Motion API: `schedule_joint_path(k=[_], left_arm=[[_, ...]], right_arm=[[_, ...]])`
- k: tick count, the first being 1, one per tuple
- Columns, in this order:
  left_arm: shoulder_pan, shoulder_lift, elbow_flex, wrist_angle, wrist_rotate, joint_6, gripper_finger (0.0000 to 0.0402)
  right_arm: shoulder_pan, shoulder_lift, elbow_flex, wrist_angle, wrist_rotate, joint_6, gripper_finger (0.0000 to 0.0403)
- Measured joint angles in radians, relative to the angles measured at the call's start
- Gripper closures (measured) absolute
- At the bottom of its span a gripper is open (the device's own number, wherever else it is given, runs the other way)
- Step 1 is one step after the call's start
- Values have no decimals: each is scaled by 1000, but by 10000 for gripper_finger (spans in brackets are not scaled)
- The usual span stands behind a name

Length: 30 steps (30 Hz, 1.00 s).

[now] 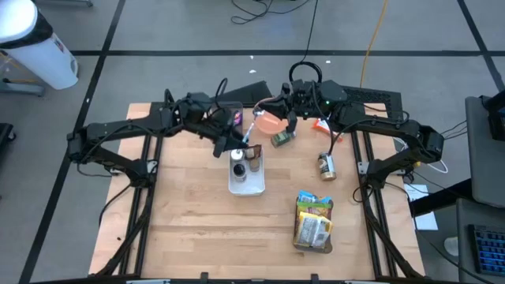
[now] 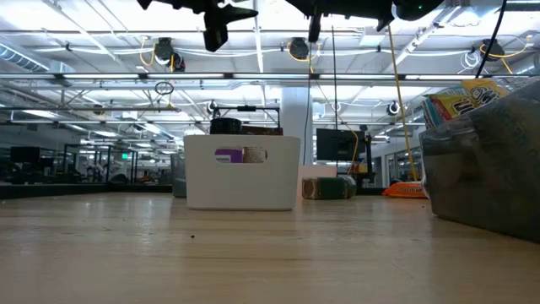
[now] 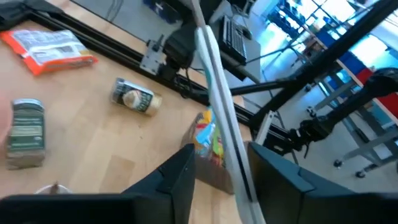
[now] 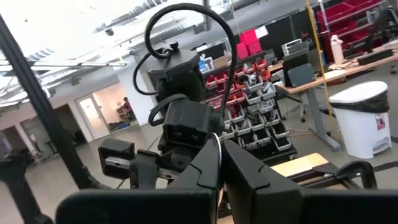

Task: Pick & Place Food Item
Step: Put the blue pattern spoon into the top black transparent bin

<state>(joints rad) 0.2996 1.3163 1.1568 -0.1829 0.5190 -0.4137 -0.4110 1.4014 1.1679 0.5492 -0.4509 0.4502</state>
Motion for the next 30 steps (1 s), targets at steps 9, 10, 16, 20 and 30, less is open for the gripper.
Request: schedule_joint_path(k=[9,10,16,20,30], left_arm=[[71,0,1,24,-92,138,189],[78,0,10,16,-105,151,186],[75,1,109,-92,-299,293,186],[36,31,214,-226,-443,371,194],[-73,252,529,-564,-717,413,198]], right_arm=[[-1,0,0,-49,105,28,402],[-1,-1,1,-69,125,34,402],[3,-1,1,-143,200,70,403],[1,-1,1,-148,300,94,403],[1,1,1,-202,449,65,403]])
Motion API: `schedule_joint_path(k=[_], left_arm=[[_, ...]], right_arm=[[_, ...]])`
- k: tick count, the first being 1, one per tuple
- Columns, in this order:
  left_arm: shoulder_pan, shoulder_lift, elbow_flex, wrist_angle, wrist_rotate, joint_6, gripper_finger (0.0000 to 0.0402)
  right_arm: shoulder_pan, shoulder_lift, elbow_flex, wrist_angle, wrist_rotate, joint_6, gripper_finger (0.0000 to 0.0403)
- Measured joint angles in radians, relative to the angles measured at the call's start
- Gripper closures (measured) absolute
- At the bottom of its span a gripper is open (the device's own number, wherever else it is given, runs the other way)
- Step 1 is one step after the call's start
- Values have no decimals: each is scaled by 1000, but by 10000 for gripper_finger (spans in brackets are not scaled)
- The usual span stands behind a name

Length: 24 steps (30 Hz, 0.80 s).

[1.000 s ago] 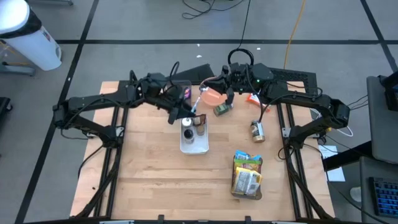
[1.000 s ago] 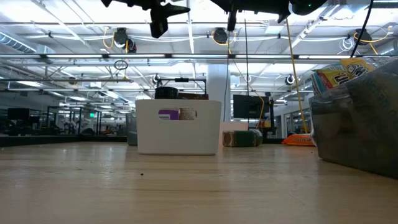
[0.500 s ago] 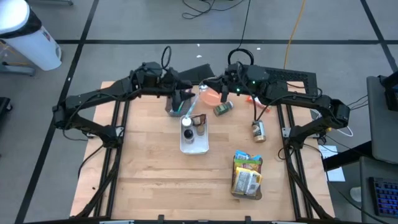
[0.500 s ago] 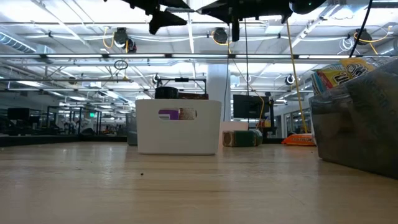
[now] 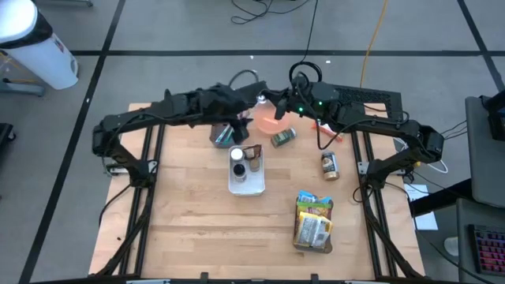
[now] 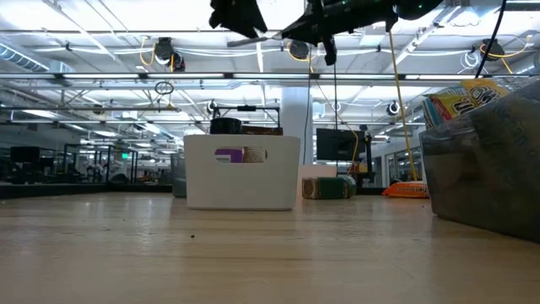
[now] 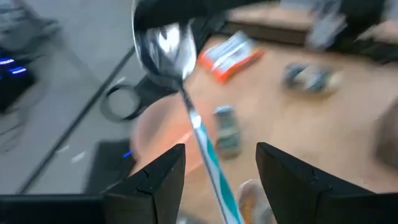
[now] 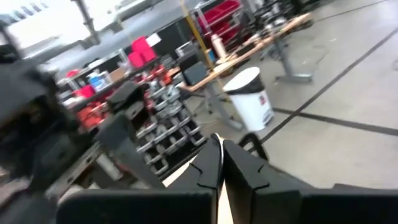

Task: Pick & Place Food Item
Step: Put the blue pattern spoon into the top black transparent bin

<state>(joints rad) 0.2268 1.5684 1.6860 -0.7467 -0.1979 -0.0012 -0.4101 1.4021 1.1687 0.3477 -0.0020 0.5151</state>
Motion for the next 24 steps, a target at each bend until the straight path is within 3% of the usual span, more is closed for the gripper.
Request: schedule_joint_path(k=[10,18,24], left_arm=[[-46,150,171,-168,-292,-6,203],[-36,150,173,-171,-326,-34,225],[-33,150,173,-186,-322,-70,274]], right_arm=[[4,0,0,13,58,-14,403],[4,0,0,40,65,-30,403],[4,0,0,45,69,-10,403]])
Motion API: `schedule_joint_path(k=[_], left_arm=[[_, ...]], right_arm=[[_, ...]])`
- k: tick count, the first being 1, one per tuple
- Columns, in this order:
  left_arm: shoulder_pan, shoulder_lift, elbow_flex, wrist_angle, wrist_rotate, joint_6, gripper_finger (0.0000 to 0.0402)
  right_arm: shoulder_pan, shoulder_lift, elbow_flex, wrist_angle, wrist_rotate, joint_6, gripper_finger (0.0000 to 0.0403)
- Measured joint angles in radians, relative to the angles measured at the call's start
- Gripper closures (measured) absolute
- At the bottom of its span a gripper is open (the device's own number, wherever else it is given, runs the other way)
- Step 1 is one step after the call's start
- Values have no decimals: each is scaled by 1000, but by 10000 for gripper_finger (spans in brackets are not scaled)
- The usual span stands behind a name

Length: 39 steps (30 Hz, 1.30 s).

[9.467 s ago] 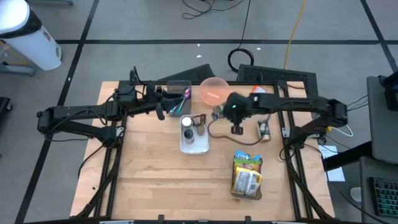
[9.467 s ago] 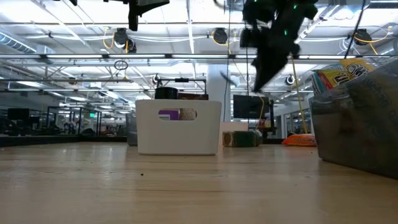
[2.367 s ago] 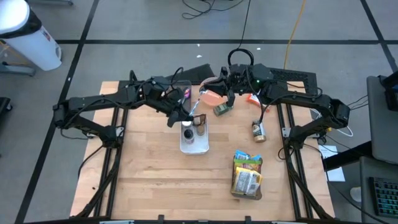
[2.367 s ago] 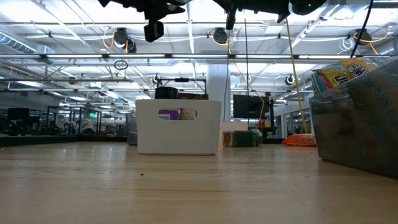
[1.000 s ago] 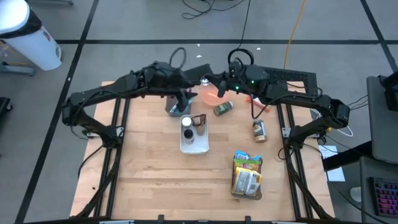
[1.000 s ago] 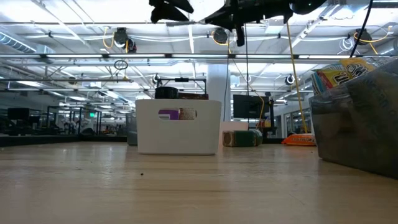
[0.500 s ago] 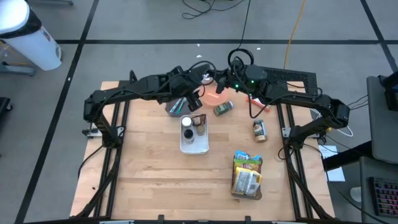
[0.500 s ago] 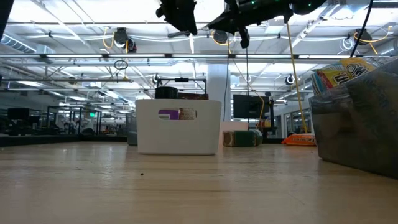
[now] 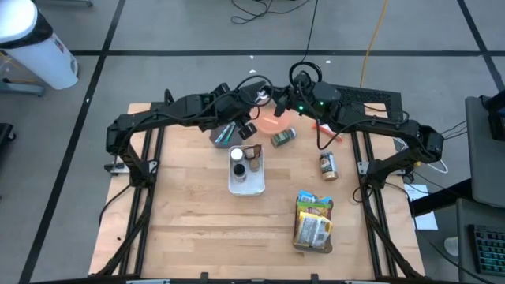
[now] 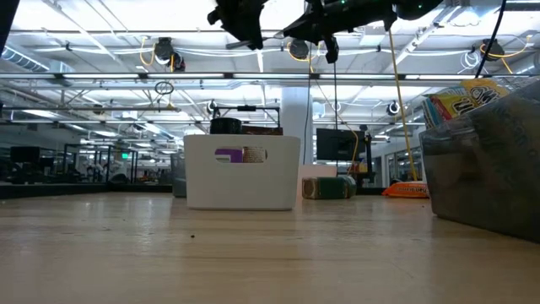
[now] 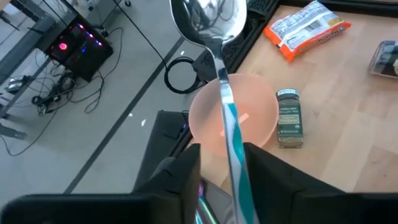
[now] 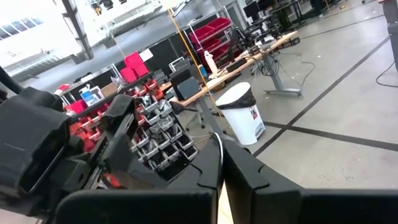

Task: Pick & Place Food Item
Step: Put the blue pattern spoon into the top black transparent bin

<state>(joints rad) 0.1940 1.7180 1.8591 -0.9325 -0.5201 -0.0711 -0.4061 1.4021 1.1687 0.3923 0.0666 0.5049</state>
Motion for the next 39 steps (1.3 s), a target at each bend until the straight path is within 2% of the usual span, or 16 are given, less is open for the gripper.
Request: schedule_joint_path(k=[9,16,19,24,31,35,39], left_arm=[[4,-1,0,-1,4,21,379],[10,-2,0,-3,23,19,377],[10,-2,0,-6,35,22,377],[11,-2,0,-12,78,38,378],[49,-3,0,-85,165,32,378],[100,-12,0,-231,183,-15,378],[173,-11,-6,-315,253,-75,378]], right_arm=[[0,0,0,0,3,5,403],[0,0,-1,-3,-5,6,401],[0,0,-1,-3,-15,6,387],[-10,0,-1,3,-41,4,337],[-87,-2,-1,54,-162,67,252],[-145,-25,-1,52,-261,78,225],[-190,-62,-1,23,-309,85,215]])
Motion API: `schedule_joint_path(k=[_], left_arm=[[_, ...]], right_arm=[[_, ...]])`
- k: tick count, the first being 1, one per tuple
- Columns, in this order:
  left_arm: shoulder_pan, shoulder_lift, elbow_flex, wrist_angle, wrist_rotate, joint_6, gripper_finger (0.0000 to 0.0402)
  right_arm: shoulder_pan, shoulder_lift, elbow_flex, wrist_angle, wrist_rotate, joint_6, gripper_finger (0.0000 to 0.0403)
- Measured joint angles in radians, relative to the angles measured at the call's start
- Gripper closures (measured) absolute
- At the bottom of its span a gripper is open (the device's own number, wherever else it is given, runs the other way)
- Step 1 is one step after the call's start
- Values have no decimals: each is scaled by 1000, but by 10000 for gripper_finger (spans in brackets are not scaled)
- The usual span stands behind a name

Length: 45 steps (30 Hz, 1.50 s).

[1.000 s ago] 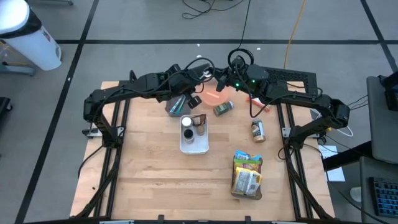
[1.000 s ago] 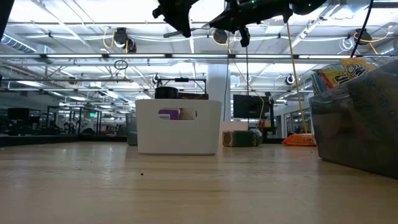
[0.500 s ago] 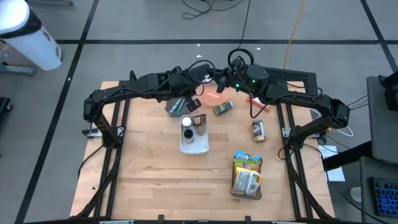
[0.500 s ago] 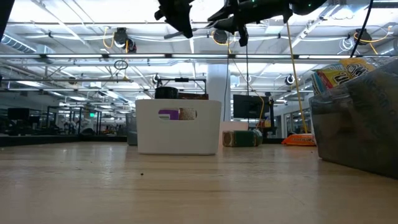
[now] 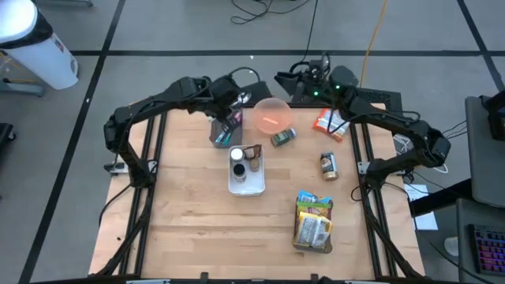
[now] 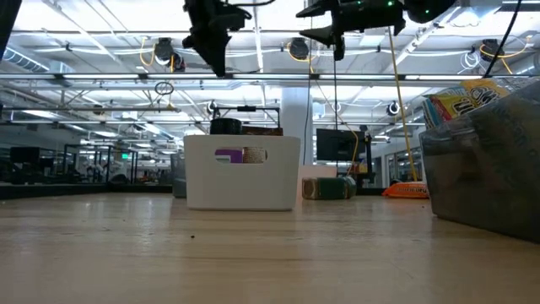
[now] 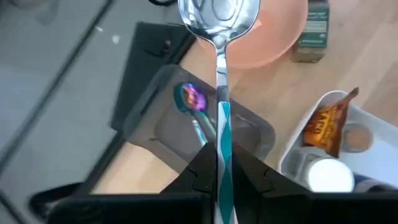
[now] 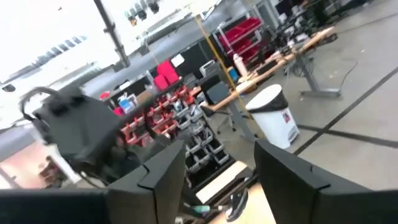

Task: Pick & Place Food Item
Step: Put the blue pattern spoon into the top black transparent bin

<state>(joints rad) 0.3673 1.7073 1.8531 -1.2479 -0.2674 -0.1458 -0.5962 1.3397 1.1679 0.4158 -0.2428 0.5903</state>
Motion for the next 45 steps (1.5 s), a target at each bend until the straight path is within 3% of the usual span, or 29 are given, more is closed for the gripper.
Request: schedule_joint_path(k=[5,11,16,22,29,45], left_arm=[[64,-5,-61,56,150,-22,378],[89,-102,-299,327,293,-71,378],[99,-205,-503,458,317,-150,378],[133,-244,-675,541,323,-294,378],[163,-160,-685,582,275,-341,378],[222,-25,-684,608,312,-353,378]], right_arm=[[-26,-83,-23,-67,1,-37,214],[-56,-242,-196,-90,4,-14,223],[-76,-393,-384,-50,9,43,230],[-77,-495,-592,177,6,159,231],[-77,-499,-730,323,11,320,232],[-77,-498,-739,359,11,333,232]])
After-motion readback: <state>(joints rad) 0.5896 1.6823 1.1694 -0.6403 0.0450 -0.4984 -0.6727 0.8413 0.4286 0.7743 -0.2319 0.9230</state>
